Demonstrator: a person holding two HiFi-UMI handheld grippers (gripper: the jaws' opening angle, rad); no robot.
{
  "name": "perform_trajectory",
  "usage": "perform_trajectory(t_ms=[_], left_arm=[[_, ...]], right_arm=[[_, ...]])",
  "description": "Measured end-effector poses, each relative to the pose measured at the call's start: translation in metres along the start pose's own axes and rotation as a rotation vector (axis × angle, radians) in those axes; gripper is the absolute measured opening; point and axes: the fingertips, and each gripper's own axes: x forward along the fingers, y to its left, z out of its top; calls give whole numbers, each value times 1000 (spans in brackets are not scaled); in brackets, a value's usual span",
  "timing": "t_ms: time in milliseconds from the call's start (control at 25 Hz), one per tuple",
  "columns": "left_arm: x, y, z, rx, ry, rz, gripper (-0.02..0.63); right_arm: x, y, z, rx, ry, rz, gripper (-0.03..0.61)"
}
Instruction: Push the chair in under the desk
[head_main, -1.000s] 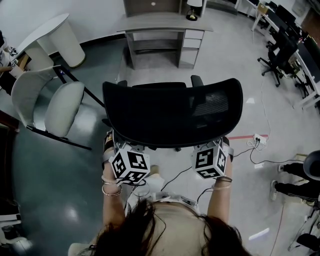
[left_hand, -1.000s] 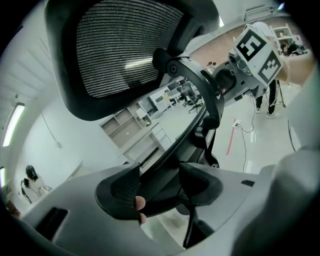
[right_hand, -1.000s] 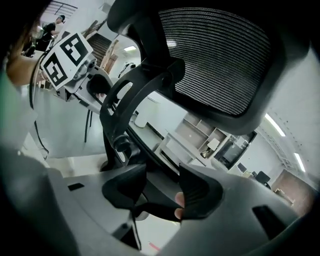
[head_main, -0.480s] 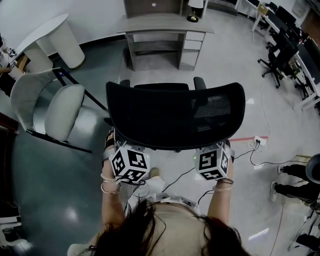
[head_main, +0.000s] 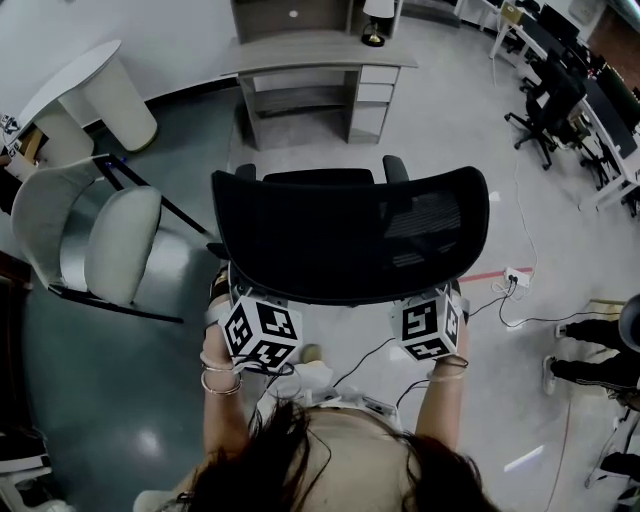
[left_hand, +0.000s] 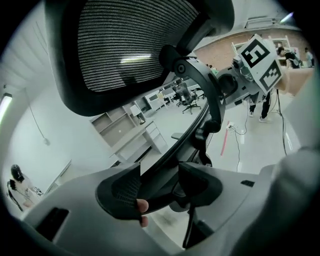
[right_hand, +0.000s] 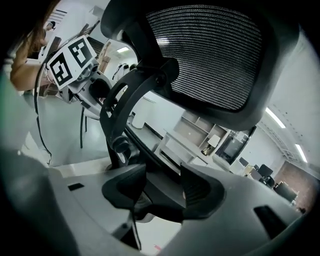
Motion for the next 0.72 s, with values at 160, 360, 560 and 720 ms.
perform_trajectory(t_ms=[160,360,560,720], left_arm=[[0,-2,4,5,-15,-19,229],[5,1,2,45,-24,0,221],[11,13,-2,28,-15,24,224],[18,26,-6,13,-4,50,224]], right_arm=[[5,-7,-3,1,37,14,210],[13,-10,0,6,31,2,210],[25,-9,10,-1,1,-5,209],[38,-8,19,-32,-24,-1,209]])
